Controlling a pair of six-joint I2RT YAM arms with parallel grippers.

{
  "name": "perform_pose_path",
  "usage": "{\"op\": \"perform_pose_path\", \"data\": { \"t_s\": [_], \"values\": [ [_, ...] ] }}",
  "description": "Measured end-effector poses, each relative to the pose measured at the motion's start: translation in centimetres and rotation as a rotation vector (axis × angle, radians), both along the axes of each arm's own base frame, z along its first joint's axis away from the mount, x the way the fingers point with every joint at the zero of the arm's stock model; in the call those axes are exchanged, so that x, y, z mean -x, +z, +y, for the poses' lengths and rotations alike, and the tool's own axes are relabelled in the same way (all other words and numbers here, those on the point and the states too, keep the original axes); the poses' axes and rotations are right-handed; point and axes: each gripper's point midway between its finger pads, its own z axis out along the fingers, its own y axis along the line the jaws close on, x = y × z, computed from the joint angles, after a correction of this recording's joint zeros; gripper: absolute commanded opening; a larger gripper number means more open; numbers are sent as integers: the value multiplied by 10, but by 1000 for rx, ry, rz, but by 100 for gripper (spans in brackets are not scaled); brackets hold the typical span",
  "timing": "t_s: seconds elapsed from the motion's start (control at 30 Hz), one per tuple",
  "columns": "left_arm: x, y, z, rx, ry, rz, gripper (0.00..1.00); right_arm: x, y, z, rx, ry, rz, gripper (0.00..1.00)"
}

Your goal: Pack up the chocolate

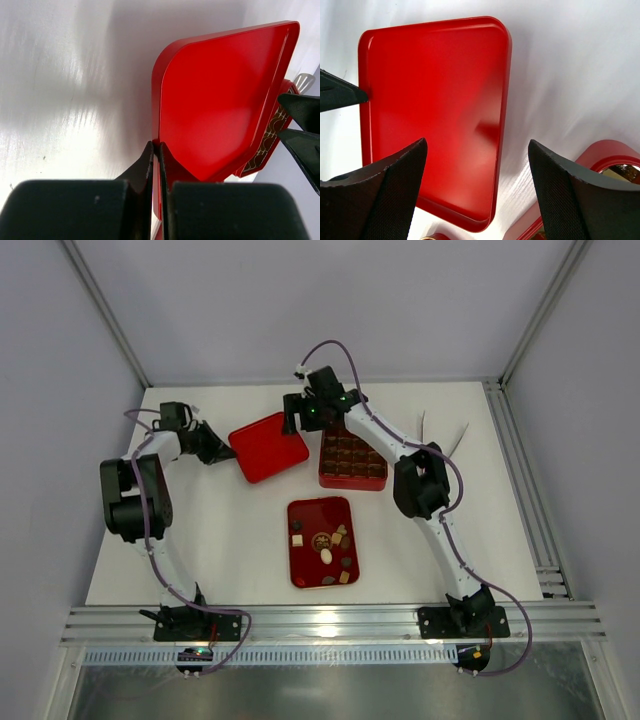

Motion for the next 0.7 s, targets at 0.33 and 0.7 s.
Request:
{"op": "perform_pose_path", "data": {
  "t_s": [0.33,0.7],
  "values": [
    [4,15,-3,17,-10,-29,0,11,12,21,-134,38,65,82],
    [7,35,-6,37,-9,-65,0,25,18,34,-319,76,218,45]
  ]
}}
